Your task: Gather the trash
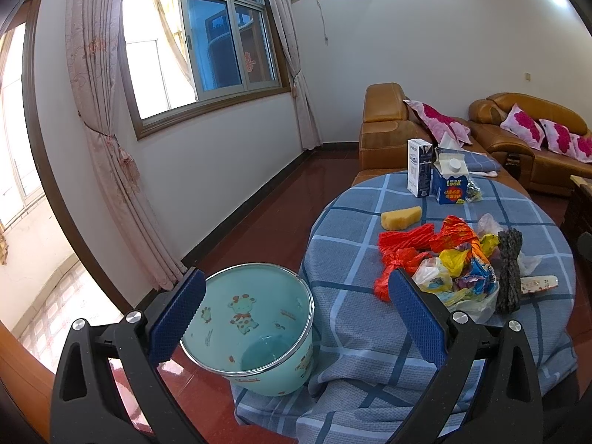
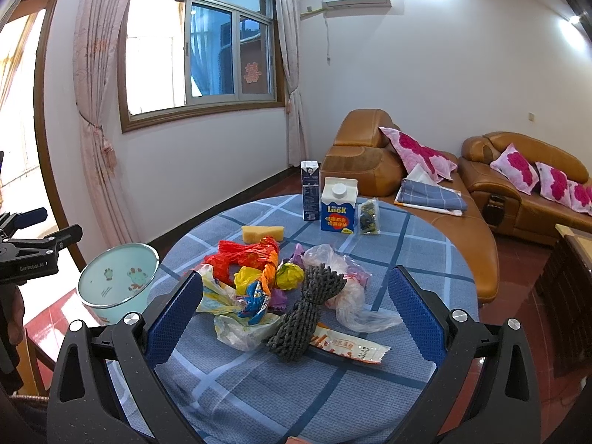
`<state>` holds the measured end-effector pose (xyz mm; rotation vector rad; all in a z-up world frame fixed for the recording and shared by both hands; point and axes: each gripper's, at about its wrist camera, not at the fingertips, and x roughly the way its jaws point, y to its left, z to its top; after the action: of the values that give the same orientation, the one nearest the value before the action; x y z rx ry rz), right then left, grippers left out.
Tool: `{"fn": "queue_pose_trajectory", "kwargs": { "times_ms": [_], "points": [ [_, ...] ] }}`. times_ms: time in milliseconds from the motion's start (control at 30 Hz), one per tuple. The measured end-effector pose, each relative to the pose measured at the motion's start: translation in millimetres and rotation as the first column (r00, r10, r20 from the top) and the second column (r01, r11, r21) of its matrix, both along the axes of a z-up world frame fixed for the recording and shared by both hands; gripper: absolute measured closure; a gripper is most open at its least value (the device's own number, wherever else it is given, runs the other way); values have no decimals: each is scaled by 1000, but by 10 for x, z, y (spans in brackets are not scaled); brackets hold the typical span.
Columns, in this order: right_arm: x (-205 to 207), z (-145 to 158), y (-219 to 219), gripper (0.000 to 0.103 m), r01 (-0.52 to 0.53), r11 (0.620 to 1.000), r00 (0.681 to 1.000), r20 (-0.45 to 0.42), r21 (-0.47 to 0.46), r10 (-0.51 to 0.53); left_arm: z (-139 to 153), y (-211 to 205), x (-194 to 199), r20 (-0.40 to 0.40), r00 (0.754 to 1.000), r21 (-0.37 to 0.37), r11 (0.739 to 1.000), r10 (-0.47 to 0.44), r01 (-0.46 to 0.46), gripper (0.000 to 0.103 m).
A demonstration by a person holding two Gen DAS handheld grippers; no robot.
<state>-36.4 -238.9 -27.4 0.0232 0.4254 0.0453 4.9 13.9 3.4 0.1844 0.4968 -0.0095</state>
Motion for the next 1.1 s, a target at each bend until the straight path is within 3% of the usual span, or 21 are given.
{"fn": "queue_pose_trajectory", "kwargs": {
  "times_ms": [667,833,1100],
  "points": [
    [108,-153,-281,5,81,997,996,-30,1,-81,-169,-70,147,-27,1000,28,1000,11,-11,6],
    [185,-387,-491,5,161,986,985,-51,-34,-162,-390,-268,311,-67,998,48,999,-15,19,6],
    [263,-702,-976,5,267,964,959,-99,-8,-267,-683,-830,548,-102,989,60,992,-103,109,6]
  ]
}}
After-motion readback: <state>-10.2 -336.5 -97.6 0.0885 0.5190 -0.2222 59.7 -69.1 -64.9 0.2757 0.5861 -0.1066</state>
